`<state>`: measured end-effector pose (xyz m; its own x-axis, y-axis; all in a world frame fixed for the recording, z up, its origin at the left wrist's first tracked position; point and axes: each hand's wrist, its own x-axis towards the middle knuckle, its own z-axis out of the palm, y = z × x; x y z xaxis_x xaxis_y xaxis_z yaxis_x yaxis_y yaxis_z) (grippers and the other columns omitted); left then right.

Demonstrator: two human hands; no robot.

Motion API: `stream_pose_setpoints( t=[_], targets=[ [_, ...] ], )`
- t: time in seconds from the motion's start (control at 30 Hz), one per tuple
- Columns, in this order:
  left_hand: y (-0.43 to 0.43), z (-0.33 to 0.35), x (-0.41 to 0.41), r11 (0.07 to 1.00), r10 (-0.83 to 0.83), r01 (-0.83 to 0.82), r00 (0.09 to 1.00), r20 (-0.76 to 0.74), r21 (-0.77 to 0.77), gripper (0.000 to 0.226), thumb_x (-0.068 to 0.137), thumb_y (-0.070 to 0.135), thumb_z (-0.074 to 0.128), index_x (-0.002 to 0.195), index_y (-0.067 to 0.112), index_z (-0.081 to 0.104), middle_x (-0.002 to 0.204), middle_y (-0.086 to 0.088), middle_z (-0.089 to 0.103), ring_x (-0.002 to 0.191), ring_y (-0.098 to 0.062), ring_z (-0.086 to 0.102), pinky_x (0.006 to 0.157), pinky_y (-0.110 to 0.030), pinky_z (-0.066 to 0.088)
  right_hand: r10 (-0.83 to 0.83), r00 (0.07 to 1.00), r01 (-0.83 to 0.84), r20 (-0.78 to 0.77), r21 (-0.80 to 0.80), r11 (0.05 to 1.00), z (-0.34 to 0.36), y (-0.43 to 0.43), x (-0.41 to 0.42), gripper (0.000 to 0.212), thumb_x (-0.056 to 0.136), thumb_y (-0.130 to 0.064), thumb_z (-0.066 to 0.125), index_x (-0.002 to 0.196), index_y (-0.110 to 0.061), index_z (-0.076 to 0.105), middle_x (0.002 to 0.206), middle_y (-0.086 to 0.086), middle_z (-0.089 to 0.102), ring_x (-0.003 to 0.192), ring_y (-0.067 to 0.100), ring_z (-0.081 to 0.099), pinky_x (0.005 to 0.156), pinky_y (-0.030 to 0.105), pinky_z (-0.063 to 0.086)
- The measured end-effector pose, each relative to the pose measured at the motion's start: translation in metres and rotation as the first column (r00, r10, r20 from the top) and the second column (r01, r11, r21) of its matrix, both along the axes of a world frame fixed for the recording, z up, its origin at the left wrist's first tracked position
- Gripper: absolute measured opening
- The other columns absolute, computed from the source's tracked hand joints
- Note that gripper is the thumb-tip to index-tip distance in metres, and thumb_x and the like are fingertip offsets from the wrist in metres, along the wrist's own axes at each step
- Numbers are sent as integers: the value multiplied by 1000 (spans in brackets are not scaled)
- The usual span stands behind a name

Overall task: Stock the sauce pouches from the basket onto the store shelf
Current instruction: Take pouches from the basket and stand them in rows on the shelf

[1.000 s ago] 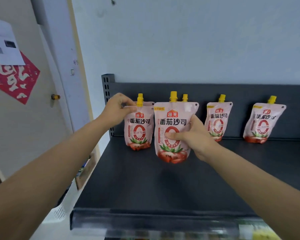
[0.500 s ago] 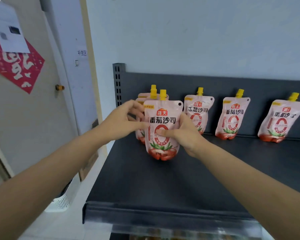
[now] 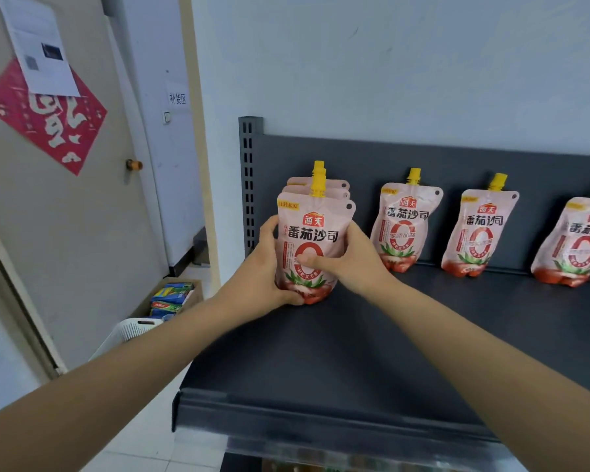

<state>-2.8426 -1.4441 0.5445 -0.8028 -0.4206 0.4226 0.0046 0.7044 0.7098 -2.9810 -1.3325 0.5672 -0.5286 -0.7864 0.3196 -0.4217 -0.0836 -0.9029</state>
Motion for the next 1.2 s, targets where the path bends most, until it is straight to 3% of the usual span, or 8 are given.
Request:
stream_pose_setpoints(
  t=[0.2, 0.4, 0.5, 0.7, 0.87, 1.03, 1.13, 1.2],
  targets=[
    [-1, -8, -7, 1000, -3, 2, 1000, -23, -9, 124, 58, 22, 87, 137, 54, -4, 112, 46, 38, 104, 18, 51, 78, -10, 51, -87, 985, 97, -150, 62, 993, -1, 2, -8, 62, 63, -36, 86, 116, -25, 54, 101, -19, 65, 86, -9, 61, 65, 8, 50],
    [-3, -5, -9, 999, -15, 16, 1000, 11, -44, 123, 60, 19, 86, 135, 51, -6, 119, 18, 48, 90, 7, 59, 72, -6, 49, -116, 965, 131, -235, 50, 990, -4, 1, -10, 69, 64, -40, 84, 114, -28, 38, 91, -29, 55, 74, -18, 55, 54, -1, 43],
    [-1, -5, -8, 998, -28, 29, 1000, 13, -55, 122, 63, 20, 84, 137, 48, -9, 120, 18, 45, 91, 8, 57, 72, -3, 47, -67, 968, 91, -244, 89, 992, -4, 3, -10, 76, 67, -40, 82, 126, -22, 38, 103, -24, 58, 83, -13, 56, 58, 1, 45],
    [-6, 1, -1, 999, -39, 38, 999, 25, 16, 109, 68, 32, 83, 137, 47, 0, 109, 23, 55, 93, 0, 63, 79, -17, 54, 75, 970, -29, -231, 193, 981, -3, 15, -15, 98, 55, -25, 91, 135, -24, 34, 121, -19, 57, 108, 0, 55, 79, 10, 49],
    [-11, 3, -4, 1000, 15, -16, 998, 57, 14, 103, 74, 25, 79, 139, 42, 0, 106, 10, 60, 82, -2, 67, 69, -15, 54, 99, 968, -36, -232, 262, 964, 2, 11, -17, 101, 56, -16, 91, 136, -24, 29, 104, -28, 52, 91, -10, 51, 60, -2, 43],
    [-11, 3, -8, 1000, 23, -24, 994, 110, 11, 107, 77, 25, 77, 142, 40, -8, 112, 9, 59, 84, -4, 65, 73, -17, 53, 74, 971, -8, -225, 281, 960, 2, 8, -18, 101, 59, -10, 89, 139, -21, 28, 103, -26, 51, 99, 1, 51, 59, 4, 47],
    [-12, 7, -10, 1000, 18, -18, 990, 139, 4, 108, 77, 22, 76, 143, 36, -9, 117, 6, 60, 88, -9, 65, 83, -28, 55, 59, 971, 10, -232, 286, 958, 3, 7, -15, 103, 60, -8, 88, 141, -20, 26, 106, -22, 52, 104, 6, 52, 63, 10, 47],
    [-12, 8, -10, 1000, 14, -17, 989, 147, 20, 109, 76, 20, 77, 143, 35, -8, 112, 8, 59, 87, -8, 65, 80, -27, 55, 58, 973, 10, -225, 291, 957, 4, 7, -14, 104, 60, -7, 88, 141, -20, 25, 108, -20, 53, 106, 7, 52, 65, 11, 47]
  ],
)
